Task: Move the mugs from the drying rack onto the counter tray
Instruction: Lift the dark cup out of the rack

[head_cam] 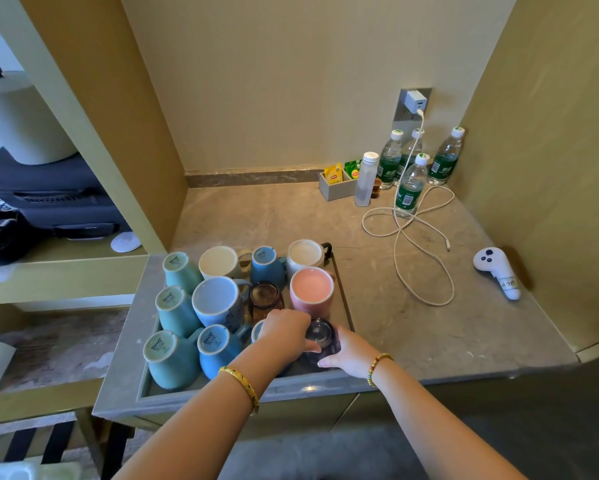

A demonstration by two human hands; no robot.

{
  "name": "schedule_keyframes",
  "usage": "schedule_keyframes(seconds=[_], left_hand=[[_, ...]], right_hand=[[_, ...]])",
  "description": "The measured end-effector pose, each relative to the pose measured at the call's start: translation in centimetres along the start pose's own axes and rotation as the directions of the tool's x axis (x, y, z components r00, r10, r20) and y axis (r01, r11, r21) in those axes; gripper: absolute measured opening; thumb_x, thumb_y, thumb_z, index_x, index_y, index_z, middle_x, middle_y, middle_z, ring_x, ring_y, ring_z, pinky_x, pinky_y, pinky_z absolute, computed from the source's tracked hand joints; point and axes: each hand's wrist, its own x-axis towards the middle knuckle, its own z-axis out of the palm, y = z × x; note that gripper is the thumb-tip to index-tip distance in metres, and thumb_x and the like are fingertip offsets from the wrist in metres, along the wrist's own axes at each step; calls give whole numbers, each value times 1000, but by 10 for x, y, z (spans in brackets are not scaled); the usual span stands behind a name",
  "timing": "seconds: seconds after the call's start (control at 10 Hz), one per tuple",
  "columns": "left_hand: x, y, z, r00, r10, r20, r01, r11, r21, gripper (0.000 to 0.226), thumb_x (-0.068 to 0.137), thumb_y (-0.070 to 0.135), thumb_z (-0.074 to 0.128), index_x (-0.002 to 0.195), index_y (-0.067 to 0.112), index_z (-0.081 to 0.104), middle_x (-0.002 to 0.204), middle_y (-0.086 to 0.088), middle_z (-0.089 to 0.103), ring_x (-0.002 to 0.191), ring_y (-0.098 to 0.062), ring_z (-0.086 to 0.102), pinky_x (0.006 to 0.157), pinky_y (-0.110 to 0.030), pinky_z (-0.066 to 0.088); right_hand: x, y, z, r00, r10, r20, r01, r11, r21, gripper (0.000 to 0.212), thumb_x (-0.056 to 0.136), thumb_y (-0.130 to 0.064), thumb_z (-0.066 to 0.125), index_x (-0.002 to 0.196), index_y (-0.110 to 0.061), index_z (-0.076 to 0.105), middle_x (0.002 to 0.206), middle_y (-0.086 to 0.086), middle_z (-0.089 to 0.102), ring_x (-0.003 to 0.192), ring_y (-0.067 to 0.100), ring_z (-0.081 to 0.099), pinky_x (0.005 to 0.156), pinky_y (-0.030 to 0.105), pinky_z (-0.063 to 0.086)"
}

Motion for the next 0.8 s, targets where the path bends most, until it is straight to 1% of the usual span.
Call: schedule_keyframes(seconds=[0.1, 0.2, 0.3, 0.4, 0.5, 0.6, 0.7, 0.8], left_hand=[[2, 1, 2, 1000, -9, 0, 9, 1000, -22, 38, 84, 45, 60, 109, 17, 61, 104, -4, 67, 97, -22, 60, 86, -32, 46], [3, 2, 7, 999, -27, -19, 26, 998, -66, 36, 84, 43, 60, 109, 18, 61, 106, -3, 67, 98, -21, 60, 90, -34, 47], [4, 2, 9, 998, -33, -57, 29, 997, -74, 35, 83, 44, 60, 108, 19, 60, 105, -2, 67, 97, -21, 60, 88, -34, 47], [5, 0, 8, 998, -33, -48, 30, 998, -60, 39, 82, 47, 60, 109, 19, 61, 104, -2, 67, 95, -21, 60, 87, -34, 48], [5, -3, 7, 999, -42, -15, 40, 996, -84, 41, 82, 47, 60, 112, 18, 59, 105, -3, 67, 96, -21, 60, 88, -35, 49], [2, -3, 8, 999, -42, 1, 42, 994, -101, 42, 82, 46, 60, 115, 19, 58, 108, -2, 66, 98, -20, 61, 89, -34, 48], [1, -4, 9, 999, -40, -9, 38, 993, -113, 43, 82, 48, 59, 115, 20, 58, 110, -2, 66, 100, -20, 60, 89, -33, 45], [-14, -9, 11, 992, -14, -123, -7, 986, -167, 37, 87, 46, 55, 114, 22, 58, 113, 0, 66, 106, -20, 57, 101, -38, 38]], right_hand=[[1, 2, -1, 1000, 8, -5, -8, 1000, 20, 55, 76, -27, 73, 122, -25, 44, 124, -1, 59, 100, 11, 53, 85, 21, 39], [0, 3, -3, 999, 29, -13, -29, 999, 35, 58, 78, -25, 71, 128, -23, 41, 129, -1, 56, 114, 16, 54, 88, 21, 37], [2, 4, -4, 1000, 17, -16, -17, 999, 30, 56, 80, -24, 70, 128, -24, 40, 131, -3, 55, 117, 14, 52, 88, 20, 35], [1, 4, -3, 999, 26, -23, -26, 999, 23, 52, 79, -27, 71, 122, -28, 42, 129, -4, 56, 116, 14, 52, 87, 21, 36], [3, 5, 0, 999, 25, -41, -23, 999, 34, 53, 78, -29, 71, 123, -30, 42, 129, -5, 57, 117, 15, 53, 87, 21, 36], [0, 3, -1, 999, 35, -40, -34, 999, 25, 55, 78, -30, 71, 125, -29, 42, 130, -4, 57, 118, 15, 53, 87, 21, 36], [3, 8, 0, 998, 51, -32, -52, 998, -25, 57, 81, -30, 68, 131, -24, 40, 133, -1, 54, 121, 19, 53, 91, 24, 40], [-5, 7, -2, 998, 52, -48, -54, 998, -43, 57, 88, -22, 61, 138, -19, 34, 140, 2, 49, 126, 21, 49, 102, 32, 41]])
